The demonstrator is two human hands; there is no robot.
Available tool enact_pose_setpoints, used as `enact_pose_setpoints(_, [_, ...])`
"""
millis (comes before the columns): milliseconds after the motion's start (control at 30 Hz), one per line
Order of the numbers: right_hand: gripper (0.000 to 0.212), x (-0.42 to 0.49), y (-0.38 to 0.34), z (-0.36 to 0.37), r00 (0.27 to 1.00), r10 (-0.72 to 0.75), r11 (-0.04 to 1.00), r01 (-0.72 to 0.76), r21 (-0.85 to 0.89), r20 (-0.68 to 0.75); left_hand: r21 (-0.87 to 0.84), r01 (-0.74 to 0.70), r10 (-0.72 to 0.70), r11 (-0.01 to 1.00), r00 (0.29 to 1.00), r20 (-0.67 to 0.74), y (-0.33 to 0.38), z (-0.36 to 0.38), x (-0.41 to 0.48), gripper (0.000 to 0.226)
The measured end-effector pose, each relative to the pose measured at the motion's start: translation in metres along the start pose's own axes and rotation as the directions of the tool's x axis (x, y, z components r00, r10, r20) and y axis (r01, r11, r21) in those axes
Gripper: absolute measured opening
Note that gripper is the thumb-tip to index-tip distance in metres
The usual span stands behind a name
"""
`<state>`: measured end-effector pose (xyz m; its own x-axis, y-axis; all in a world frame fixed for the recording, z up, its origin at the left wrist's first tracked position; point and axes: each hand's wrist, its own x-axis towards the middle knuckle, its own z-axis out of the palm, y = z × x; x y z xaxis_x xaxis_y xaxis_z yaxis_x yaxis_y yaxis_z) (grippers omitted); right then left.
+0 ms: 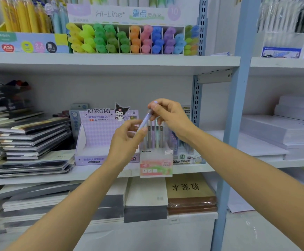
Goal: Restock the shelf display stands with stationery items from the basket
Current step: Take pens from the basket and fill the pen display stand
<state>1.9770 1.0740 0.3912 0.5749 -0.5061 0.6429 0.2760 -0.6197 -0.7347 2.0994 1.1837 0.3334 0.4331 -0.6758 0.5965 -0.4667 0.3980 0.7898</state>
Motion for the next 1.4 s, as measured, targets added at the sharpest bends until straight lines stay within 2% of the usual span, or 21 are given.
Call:
enact_pose_setpoints(67, [0.014, 0.001, -0.003, -0.01, 0.991, -0.006, 1.0, 0.008, 0.008, -0.133, 0.113, -0.051, 0.051, 0.992, 0.999, 0.001, -0.005, -0.003, -0.006, 0.053])
enact_pose_setpoints(133, [0.016, 0.001, 0.0, -0.019, 0.966, -0.019, 0.997, 0.0, -0.074, -0.257, 0.226, -0.094, 0.076, 0.97, 0.993, 0.09, -0.013, -0.005, -0.016, 0.074])
enact_pose_setpoints(233, [0.02, -0.002, 0.011, -0.022, 0.959, -0.046, 0.962, -0.033, -0.272, -0.279, 0.351, -0.127, 0.051, 0.928, 0.975, 0.218, -0.029, -0.003, -0.031, 0.087])
enact_pose_setpoints(367, [0.017, -0.008, 0.028, -0.007, 0.987, -0.033, 0.923, -0.031, -0.384, -0.159, 0.449, -0.207, 0.114, 0.869, 0.968, 0.225, -0.041, 0.001, -0.037, 0.086])
enact_pose_setpoints(633, [0.019, 0.006, 0.036, 0.0, 1.0, -0.008, 0.814, 0.01, -0.581, 0.005, 0.504, -0.236, 0.156, 0.83, 0.968, 0.197, -0.048, 0.002, -0.034, 0.086])
enact_pose_setpoints(867, [0.01, 0.011, 0.046, 0.008, 0.996, -0.074, 0.81, 0.028, -0.586, -0.055, 0.528, -0.251, 0.181, 0.812, 0.967, 0.181, -0.052, 0.003, -0.032, 0.085])
enact_pose_setpoints(1000, [0.005, 0.019, 0.053, 0.008, 0.993, -0.1, 0.724, 0.029, -0.689, -0.063, 0.542, -0.247, 0.182, 0.803, 0.968, 0.171, -0.054, 0.004, -0.029, 0.086])
enact_pose_setpoints(1167, [0.033, 0.018, 0.058, 0.002, 0.999, 0.039, 0.622, 0.003, -0.783, 0.034, 0.575, -0.235, 0.171, 0.784, 0.972, 0.163, -0.056, 0.008, -0.023, 0.085])
enact_pose_setpoints(1233, [0.033, 0.008, 0.052, 0.002, 1.0, -0.007, 0.685, 0.017, -0.729, 0.016, 0.582, -0.227, 0.158, 0.78, 0.973, 0.168, -0.056, 0.009, -0.019, 0.085])
enact_pose_setpoints(1300, [0.025, -0.01, 0.039, 0.003, 0.988, -0.151, 0.77, 0.094, -0.631, -0.037, 0.58, -0.239, 0.167, 0.779, 0.97, 0.175, -0.055, 0.011, -0.019, 0.083])
enact_pose_setpoints(1400, [0.014, -0.053, 0.024, 0.01, 0.961, -0.276, 0.831, 0.232, -0.505, -0.013, 0.581, -0.3, 0.297, 0.757, 0.949, 0.103, -0.058, 0.01, -0.032, 0.069])
